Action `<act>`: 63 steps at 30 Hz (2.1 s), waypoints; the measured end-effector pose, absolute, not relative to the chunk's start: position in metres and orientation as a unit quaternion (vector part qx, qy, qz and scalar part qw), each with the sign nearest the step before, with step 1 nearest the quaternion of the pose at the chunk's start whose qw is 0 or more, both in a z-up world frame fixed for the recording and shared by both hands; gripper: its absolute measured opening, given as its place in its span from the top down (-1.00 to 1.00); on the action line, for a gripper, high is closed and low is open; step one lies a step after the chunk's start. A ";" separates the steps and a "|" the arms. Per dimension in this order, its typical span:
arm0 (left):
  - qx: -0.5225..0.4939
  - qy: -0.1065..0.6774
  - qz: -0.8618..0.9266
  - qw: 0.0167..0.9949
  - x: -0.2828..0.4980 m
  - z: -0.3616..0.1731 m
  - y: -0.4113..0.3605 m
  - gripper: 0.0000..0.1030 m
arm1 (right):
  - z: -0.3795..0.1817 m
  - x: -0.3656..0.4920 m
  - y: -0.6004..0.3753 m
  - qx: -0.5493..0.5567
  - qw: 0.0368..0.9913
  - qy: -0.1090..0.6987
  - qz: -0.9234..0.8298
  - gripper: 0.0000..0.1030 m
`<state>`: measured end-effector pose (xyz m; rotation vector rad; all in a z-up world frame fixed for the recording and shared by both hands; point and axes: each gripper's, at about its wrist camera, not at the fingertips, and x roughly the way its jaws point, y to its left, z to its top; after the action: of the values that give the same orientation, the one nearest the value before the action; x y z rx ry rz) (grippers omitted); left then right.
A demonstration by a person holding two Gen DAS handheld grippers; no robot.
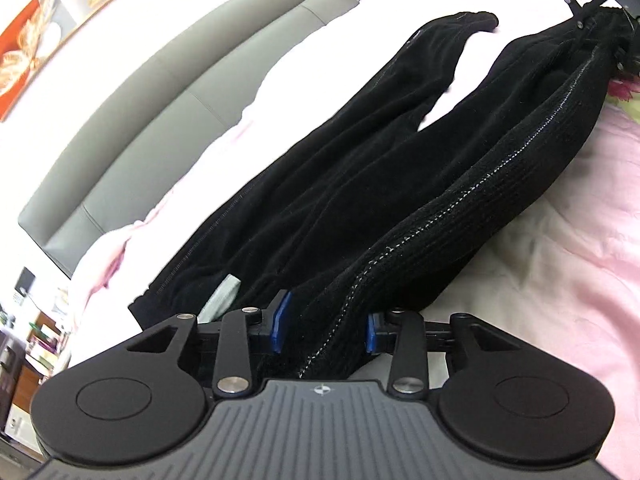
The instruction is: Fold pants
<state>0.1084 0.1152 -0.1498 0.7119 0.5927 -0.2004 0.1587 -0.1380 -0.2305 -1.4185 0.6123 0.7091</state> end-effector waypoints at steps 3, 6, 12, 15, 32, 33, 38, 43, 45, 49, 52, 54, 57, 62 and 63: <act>0.345 0.288 -0.100 0.888 0.113 -0.154 0.119 0.14 | -0.230 0.177 -0.172 -0.609 0.665 0.295 0.315 0.50; 0.342 0.295 -0.103 0.886 0.117 -0.155 0.126 0.13 | -0.229 0.194 -0.202 -0.580 0.683 0.324 0.304 0.50; 0.367 0.314 -0.100 0.870 0.123 -0.169 0.127 -0.24 | -0.244 0.200 -0.256 -0.569 0.700 0.350 0.253 0.91; 0.392 0.330 -0.103 0.852 0.124 -0.179 0.129 -0.34 | -0.240 0.195 -0.271 -0.545 0.727 0.341 0.243 0.99; 0.413 0.368 -0.078 0.830 0.125 -0.152 0.193 0.60 | -0.185 0.189 -0.301 -0.492 0.799 0.278 0.204 0.98; 0.406 0.372 -0.080 0.831 0.125 -0.151 0.198 0.60 | -0.187 0.190 -0.303 -0.492 0.798 0.283 0.203 0.98; 0.389 0.385 -0.101 0.831 0.129 -0.155 0.202 0.59 | -0.203 0.192 -0.320 -0.493 0.787 0.312 0.200 0.98; 0.338 0.361 -0.096 0.864 0.165 -0.119 0.210 0.59 | -0.172 0.228 -0.325 -0.485 0.810 0.279 0.176 0.98; 0.315 0.352 -0.097 0.876 0.190 -0.094 0.219 0.59 | -0.150 0.255 -0.324 -0.480 0.820 0.262 0.167 0.98; 0.305 0.349 -0.084 0.882 0.280 -0.060 0.237 0.59 | -0.115 0.339 -0.311 -0.495 0.821 0.235 0.158 0.98; 0.267 0.380 -0.047 0.884 0.368 -0.054 0.252 0.58 | -0.109 0.419 -0.290 -0.498 0.810 0.263 0.164 0.98; 0.243 0.419 -0.013 0.875 0.424 -0.068 0.257 0.57 | -0.115 0.470 -0.272 -0.484 0.803 0.299 0.177 0.99; 0.259 0.472 0.023 0.842 0.481 -0.107 0.251 0.51 | -0.144 0.527 -0.241 -0.494 0.773 0.344 0.199 0.99; 0.308 0.510 0.086 0.799 0.519 -0.163 0.237 0.01 | -0.198 0.578 -0.214 -0.522 0.725 0.405 0.193 0.75; 0.306 0.511 0.091 0.798 0.518 -0.164 0.238 -0.08 | -0.202 0.584 -0.217 -0.517 0.726 0.412 0.191 0.69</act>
<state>0.5183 0.2379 -0.1642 0.6572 1.0965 0.1963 0.5838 -0.2166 -0.2020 -1.1397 0.9088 0.4208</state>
